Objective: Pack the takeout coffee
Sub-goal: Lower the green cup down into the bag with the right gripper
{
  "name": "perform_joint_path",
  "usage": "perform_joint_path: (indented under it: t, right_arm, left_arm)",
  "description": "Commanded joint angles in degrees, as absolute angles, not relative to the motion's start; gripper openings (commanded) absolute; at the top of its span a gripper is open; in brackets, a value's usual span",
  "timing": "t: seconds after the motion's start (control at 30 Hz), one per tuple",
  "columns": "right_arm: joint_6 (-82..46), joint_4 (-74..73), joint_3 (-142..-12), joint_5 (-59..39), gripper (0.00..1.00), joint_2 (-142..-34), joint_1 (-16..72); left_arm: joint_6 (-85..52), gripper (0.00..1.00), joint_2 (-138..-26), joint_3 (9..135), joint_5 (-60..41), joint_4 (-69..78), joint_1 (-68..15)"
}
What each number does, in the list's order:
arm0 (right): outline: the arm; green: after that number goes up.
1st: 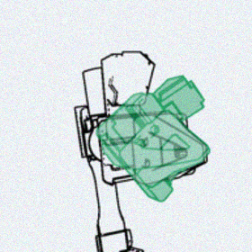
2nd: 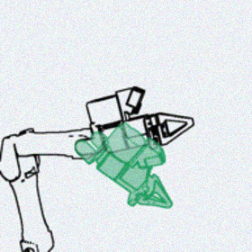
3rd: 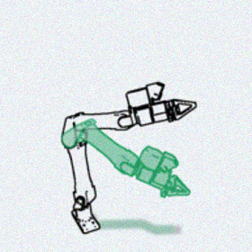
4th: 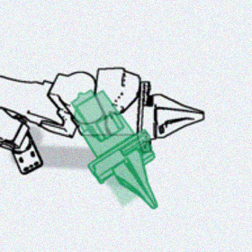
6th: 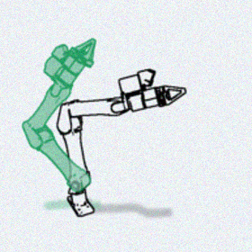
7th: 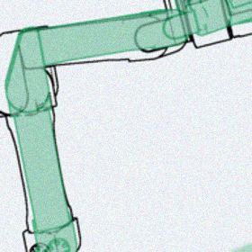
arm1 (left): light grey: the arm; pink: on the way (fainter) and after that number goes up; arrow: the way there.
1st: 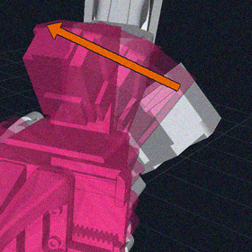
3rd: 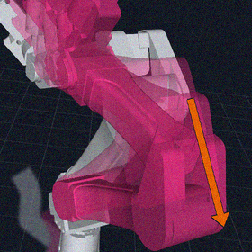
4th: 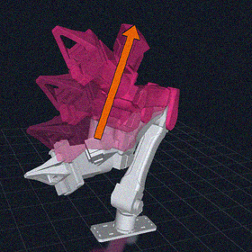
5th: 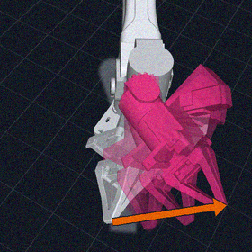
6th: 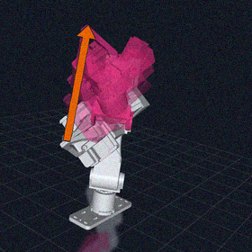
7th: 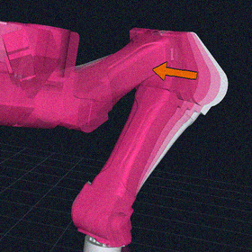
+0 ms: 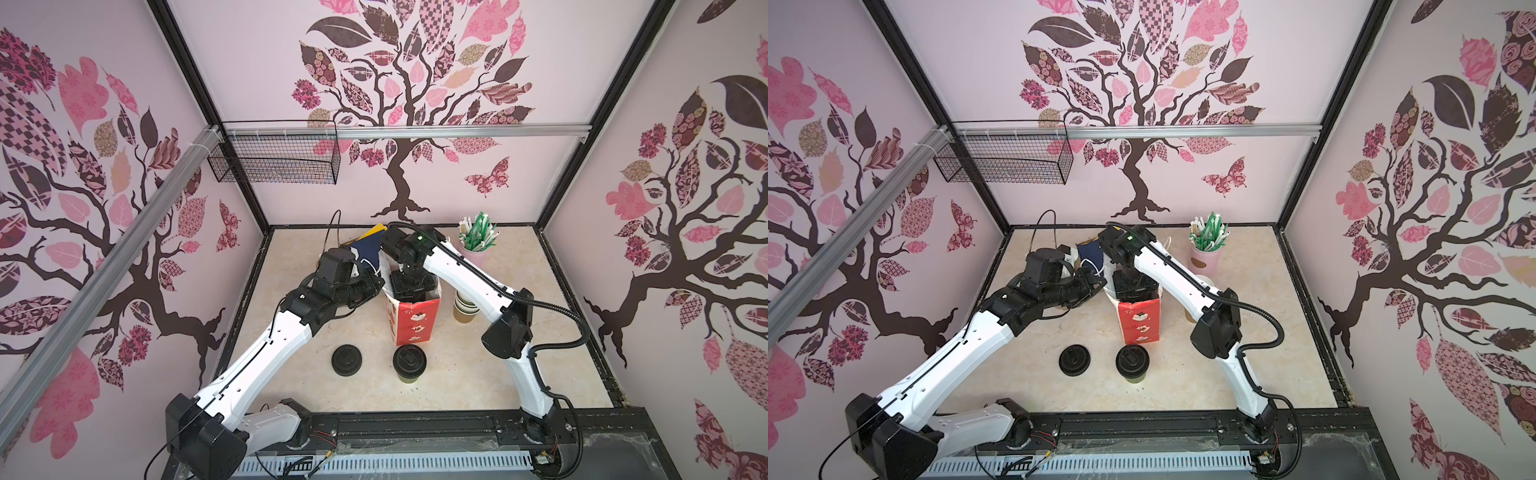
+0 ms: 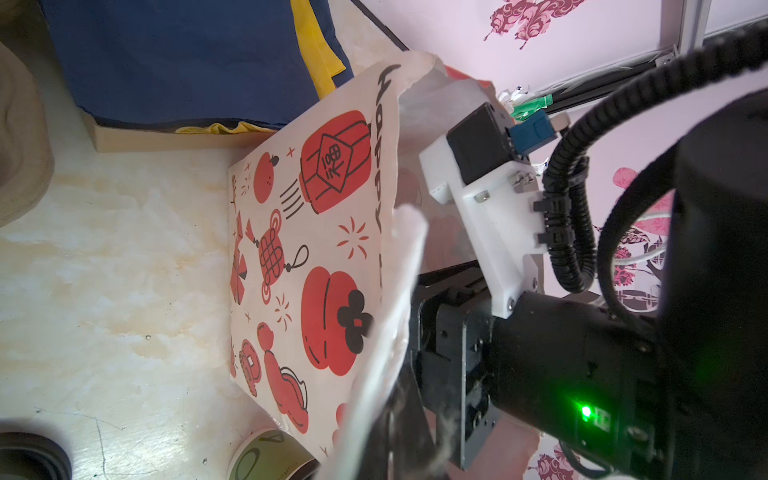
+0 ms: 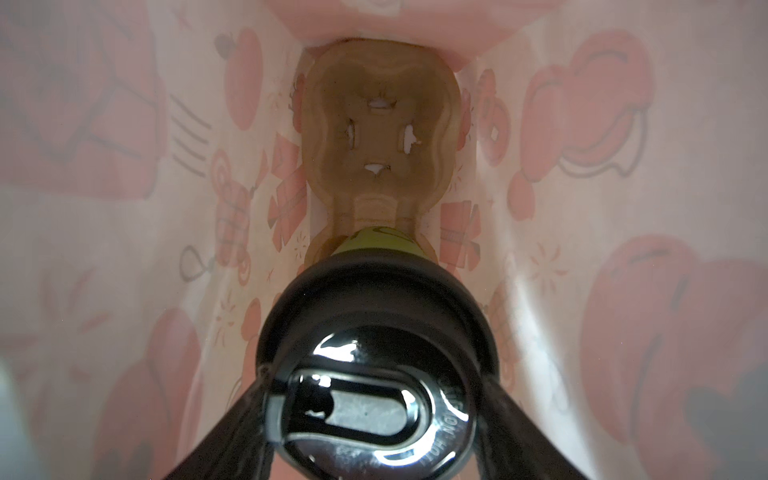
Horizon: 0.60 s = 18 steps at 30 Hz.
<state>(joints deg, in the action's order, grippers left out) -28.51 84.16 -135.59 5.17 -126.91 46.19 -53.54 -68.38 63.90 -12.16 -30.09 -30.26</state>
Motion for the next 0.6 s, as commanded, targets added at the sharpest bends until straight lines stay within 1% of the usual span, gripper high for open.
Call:
perform_joint_path:
  t: [0.0,0.37,0.57]
  right_arm:
    - [-28.5,84.3,-137.1,4.1,0.67,-128.0,46.1]
    - [-29.4,84.5,-133.1,3.0,0.67,-121.8,46.1]
    - [-29.2,84.1,-131.7,3.3,0.67,-122.6,46.2]
  left_arm:
    - [-52.3,0.0,-67.8,62.8,-12.6,-30.9,-30.6]
    - [-52.3,0.0,-67.9,62.8,-12.4,-30.8,-30.5]
    - [-52.2,0.0,-67.9,62.8,-12.4,-30.8,-30.5]
